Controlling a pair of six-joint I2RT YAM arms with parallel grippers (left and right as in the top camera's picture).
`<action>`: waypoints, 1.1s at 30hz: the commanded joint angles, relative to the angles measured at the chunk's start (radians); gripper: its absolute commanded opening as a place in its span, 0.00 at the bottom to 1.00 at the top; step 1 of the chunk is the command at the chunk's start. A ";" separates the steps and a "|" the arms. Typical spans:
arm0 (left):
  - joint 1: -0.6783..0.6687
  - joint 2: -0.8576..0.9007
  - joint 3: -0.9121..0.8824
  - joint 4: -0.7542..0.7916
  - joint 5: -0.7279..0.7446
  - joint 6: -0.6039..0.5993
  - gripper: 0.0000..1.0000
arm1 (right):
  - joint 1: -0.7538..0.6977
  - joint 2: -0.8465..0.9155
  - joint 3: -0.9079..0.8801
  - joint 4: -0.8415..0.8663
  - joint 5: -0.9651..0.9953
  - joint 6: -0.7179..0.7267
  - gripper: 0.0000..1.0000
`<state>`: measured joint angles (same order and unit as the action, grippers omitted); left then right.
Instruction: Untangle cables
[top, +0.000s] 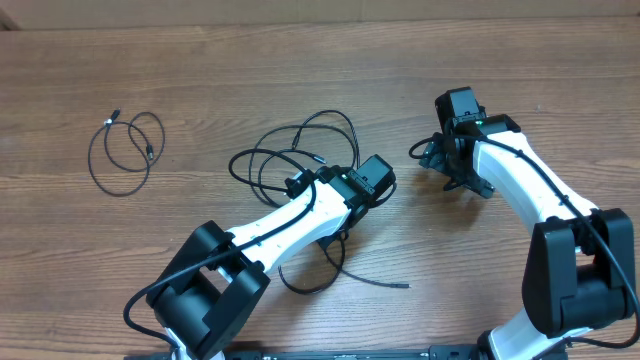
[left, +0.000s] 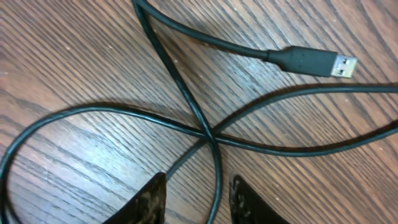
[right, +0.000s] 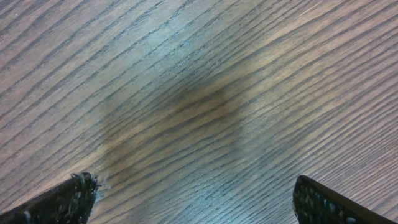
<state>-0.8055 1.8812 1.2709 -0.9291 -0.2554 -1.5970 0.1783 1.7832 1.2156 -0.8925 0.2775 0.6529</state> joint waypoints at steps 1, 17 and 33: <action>0.001 -0.021 0.016 -0.013 -0.041 0.005 0.34 | 0.000 -0.015 0.014 0.001 0.017 -0.003 1.00; 0.001 -0.021 0.016 -0.135 -0.014 0.004 0.26 | 0.000 -0.015 0.014 0.001 0.017 -0.003 1.00; 0.000 -0.021 0.016 -0.410 0.377 0.006 0.70 | 0.000 -0.015 0.014 0.001 0.017 -0.003 1.00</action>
<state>-0.8055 1.8809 1.2716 -1.3064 0.1226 -1.5929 0.1783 1.7832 1.2156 -0.8921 0.2771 0.6533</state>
